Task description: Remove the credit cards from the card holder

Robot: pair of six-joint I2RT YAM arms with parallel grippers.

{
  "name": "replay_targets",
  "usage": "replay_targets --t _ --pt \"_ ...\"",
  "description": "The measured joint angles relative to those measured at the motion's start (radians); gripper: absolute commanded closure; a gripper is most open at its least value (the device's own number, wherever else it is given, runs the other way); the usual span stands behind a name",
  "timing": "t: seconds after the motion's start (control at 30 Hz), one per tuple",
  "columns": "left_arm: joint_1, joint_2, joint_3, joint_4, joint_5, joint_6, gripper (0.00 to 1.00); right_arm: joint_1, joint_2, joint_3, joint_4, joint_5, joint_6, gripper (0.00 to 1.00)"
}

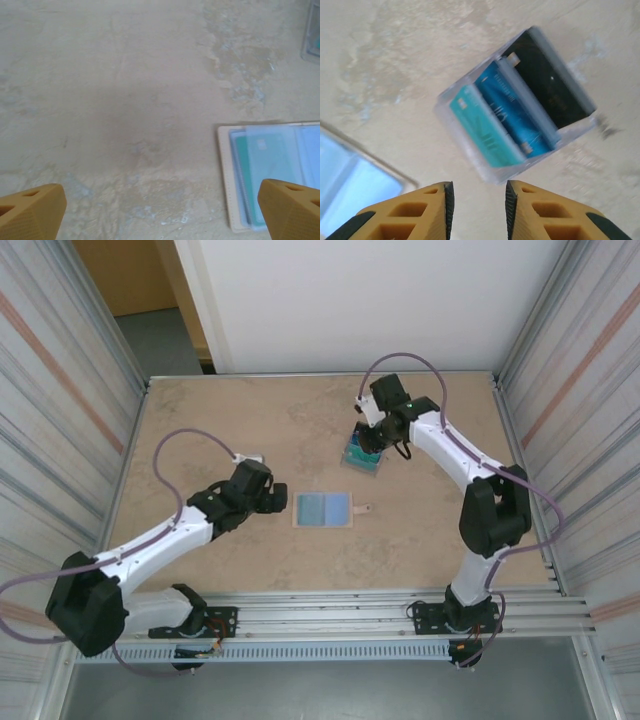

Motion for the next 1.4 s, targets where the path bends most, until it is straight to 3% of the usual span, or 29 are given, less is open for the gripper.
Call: replay_targets --t 0.33,0.63,0.87,1.4 --pt "0.089 -0.173 -0.107 0.002 0.039 -0.015 0.01 0.267 -0.058 -0.214 0.055 0.056 0.299 0.56" --pt "0.225 -0.336 -0.214 0.002 0.136 -0.016 0.01 0.434 0.023 -0.216 0.114 0.086 0.472 0.49" --pt "0.244 -0.459 -0.274 0.004 0.164 -0.016 0.01 0.499 0.167 -0.163 0.119 0.085 0.526 0.44" --pt "0.253 -0.534 -0.307 0.003 0.172 -0.019 0.01 0.503 0.239 -0.093 0.126 0.085 0.536 0.40"
